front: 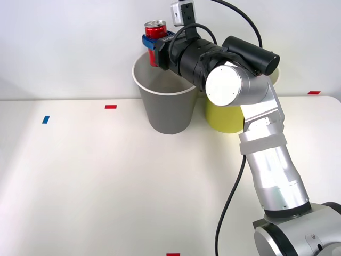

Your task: Put cans in the gray bin, plastic bottles in the light green bin

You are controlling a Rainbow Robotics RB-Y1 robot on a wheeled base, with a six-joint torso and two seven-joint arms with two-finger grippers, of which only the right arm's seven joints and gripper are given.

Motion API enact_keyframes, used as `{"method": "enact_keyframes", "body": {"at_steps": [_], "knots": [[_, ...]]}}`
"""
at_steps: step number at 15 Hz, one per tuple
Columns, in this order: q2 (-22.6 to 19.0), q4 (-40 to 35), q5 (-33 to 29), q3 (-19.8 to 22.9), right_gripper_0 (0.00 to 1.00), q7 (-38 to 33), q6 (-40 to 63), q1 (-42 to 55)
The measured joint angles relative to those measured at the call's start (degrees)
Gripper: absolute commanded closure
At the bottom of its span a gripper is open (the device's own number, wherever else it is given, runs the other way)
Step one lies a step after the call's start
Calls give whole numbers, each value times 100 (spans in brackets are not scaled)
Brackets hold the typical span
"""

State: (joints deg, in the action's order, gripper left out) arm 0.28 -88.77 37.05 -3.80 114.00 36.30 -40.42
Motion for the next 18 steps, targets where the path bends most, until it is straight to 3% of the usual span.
{"method": "enact_keyframes", "body": {"at_steps": [1, 5, 9, 15, 18], "knots": [[1, 0, -216, -25, 0, -9, -78, 0], [6, -4, -460, -106, 0, -42, -238, 7], [-106, -8, -8, -237, 0, 3, -487, 150], [-774, -34, 168, -1308, 0, 104, -3260, 1123], [-1022, -559, 164, -1460, 0, 142, -3611, 1683]]}}
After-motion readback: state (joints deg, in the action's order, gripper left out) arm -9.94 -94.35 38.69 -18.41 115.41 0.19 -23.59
